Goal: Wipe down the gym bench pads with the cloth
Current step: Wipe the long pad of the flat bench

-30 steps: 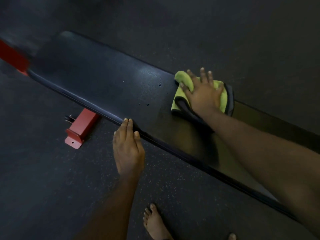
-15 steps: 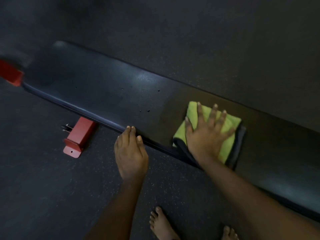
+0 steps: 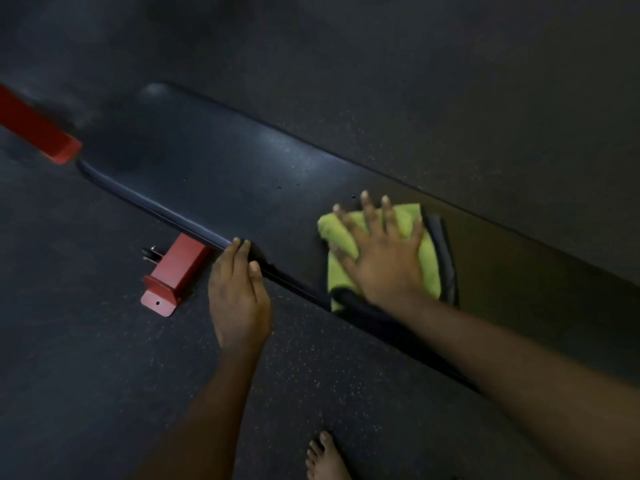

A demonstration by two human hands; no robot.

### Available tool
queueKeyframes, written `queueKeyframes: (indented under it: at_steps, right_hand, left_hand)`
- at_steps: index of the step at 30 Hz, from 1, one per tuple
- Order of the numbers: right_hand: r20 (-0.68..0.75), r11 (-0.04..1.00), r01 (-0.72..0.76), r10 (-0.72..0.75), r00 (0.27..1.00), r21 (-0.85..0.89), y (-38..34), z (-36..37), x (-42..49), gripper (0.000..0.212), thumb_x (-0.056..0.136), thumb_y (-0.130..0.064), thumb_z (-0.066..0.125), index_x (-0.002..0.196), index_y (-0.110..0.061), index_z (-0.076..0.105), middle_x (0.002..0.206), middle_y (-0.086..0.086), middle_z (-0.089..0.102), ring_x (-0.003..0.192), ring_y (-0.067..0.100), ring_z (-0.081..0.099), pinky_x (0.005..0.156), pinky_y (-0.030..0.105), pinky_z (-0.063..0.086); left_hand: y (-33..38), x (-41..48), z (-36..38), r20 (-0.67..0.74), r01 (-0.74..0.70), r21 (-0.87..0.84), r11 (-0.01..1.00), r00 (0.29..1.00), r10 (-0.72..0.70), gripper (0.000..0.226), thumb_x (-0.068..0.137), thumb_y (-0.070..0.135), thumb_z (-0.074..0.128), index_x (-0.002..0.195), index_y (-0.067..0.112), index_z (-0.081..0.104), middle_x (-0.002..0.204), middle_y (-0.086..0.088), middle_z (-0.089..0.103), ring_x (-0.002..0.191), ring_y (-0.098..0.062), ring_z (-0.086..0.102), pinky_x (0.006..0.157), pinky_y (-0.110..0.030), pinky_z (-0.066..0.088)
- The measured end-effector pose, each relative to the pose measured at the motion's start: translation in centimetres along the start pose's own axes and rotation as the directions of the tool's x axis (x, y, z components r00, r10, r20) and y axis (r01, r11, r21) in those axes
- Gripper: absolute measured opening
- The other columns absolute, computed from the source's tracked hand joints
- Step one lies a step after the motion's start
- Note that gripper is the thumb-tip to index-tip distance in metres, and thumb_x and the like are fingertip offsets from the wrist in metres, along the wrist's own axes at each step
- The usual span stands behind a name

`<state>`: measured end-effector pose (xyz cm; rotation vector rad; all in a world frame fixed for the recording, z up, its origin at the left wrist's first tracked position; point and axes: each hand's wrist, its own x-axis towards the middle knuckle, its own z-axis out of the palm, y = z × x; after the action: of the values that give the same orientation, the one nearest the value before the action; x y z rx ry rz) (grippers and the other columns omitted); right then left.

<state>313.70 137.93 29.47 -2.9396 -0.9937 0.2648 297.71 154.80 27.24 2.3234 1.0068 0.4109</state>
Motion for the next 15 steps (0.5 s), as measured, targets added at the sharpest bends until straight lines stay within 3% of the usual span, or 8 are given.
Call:
queueKeyframes:
  at_steps: [4,6,8,11,15]
  right_hand:
    - [0.027,0.965,-0.245,0.243,0.970,0.095,2.8,-1.8,9.5,0.066,0.099,-0.071,0.013,0.159,-0.046,0.009,0.171,0.004,0.007,0.156,0.035,0.006,0.110,0.079,0.013]
    - [0.012,0.925,-0.357,0.358,0.933,0.134,0.8,-1.8,9.7,0.065,0.100,-0.067,0.016,0.160,-0.042,0.013,0.171,0.004,0.011,0.156,0.036,0.009,0.110,0.078,0.011]
    - [-0.052,0.961,-0.270,0.273,0.960,0.067,-2.7,-0.9,5.8,0.066,0.100,-0.063,0.015,0.161,-0.039,0.015,0.171,0.004,0.010,0.155,0.036,0.011,0.111,0.077,0.011]
    - [-0.022,0.999,0.038,-0.038,0.999,0.005,-7.4,0.6,-1.8,0.068,0.099,-0.065,0.018,0.161,-0.041,0.005,0.172,0.003,0.001,0.157,0.034,0.005,0.113,0.075,0.008]
    - [-0.022,0.992,0.121,-0.121,0.992,0.025,-6.1,0.0,2.7,0.065,0.100,-0.069,0.017,0.160,-0.045,0.005,0.171,0.001,0.005,0.157,0.033,0.004,0.111,0.076,0.009]
  left_hand:
    - [0.1,-0.3,-0.3,0.015,-0.012,-0.031,0.999,1.000,0.012,0.049,0.106,0.037,0.028,0.145,0.015,0.046,0.151,-0.002,0.045,0.141,-0.017,0.037,0.114,-0.048,0.035]
    - [0.2,0.1,-0.8,0.035,-0.013,-0.042,0.999,0.999,0.014,0.049,0.106,0.037,0.027,0.144,0.013,0.047,0.150,-0.003,0.047,0.139,-0.018,0.039,0.113,-0.049,0.037]
    - [0.2,0.4,-1.2,0.056,-0.016,-0.049,0.999,0.998,0.019,0.048,0.105,0.035,0.028,0.143,0.014,0.049,0.148,-0.004,0.049,0.137,-0.018,0.041,0.111,-0.049,0.039]
    - [-0.2,0.8,-1.5,0.071,-0.007,-0.097,0.995,0.997,0.014,0.046,0.104,0.035,0.030,0.141,0.016,0.051,0.145,-0.001,0.050,0.134,-0.015,0.044,0.108,-0.048,0.042]
    - [-0.5,1.0,-1.7,0.048,-0.012,-0.139,0.990,0.999,0.019,0.044,0.105,0.034,0.030,0.136,0.015,0.055,0.140,-0.001,0.054,0.129,-0.013,0.048,0.104,-0.045,0.045]
